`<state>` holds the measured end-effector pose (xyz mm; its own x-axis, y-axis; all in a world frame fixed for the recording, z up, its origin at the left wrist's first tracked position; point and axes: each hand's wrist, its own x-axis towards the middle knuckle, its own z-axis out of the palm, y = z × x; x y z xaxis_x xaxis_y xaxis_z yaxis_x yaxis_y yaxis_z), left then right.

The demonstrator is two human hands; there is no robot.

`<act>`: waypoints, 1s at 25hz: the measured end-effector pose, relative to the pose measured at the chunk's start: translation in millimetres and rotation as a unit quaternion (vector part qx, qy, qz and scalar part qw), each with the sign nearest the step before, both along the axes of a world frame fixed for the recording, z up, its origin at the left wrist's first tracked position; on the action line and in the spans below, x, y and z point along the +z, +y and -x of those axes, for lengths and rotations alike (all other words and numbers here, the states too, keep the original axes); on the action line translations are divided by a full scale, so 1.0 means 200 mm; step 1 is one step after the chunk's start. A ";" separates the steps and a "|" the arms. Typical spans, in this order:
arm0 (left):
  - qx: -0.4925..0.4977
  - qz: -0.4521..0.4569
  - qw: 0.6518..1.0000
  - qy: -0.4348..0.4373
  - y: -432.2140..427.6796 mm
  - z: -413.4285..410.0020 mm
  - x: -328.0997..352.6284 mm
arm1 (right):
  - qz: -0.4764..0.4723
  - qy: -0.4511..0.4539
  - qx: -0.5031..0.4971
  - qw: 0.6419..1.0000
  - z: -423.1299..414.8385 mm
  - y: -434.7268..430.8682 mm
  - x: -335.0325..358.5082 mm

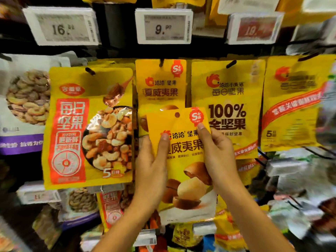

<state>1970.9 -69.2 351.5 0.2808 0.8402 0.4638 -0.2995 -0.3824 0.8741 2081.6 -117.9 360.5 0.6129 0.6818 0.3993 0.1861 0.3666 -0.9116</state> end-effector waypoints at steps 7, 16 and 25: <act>0.080 -0.029 0.996 -0.025 0.21 -0.09 0.34 | -0.035 -0.075 0.014 0.997 -0.09 0.21 0.37; 0.176 -0.043 0.982 0.048 0.43 -0.13 0.47 | -0.031 -0.074 -0.009 0.997 -0.09 0.39 0.47; 0.274 -0.245 0.925 0.101 0.36 -0.02 0.25 | -0.071 -0.272 -0.230 0.932 -0.08 0.38 0.25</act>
<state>1975.0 2.8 400.7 -0.0015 0.5848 0.8112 0.2070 -0.7934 0.5724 2097.2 -41.4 410.3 0.5081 0.3127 0.8025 0.7736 0.2440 -0.5848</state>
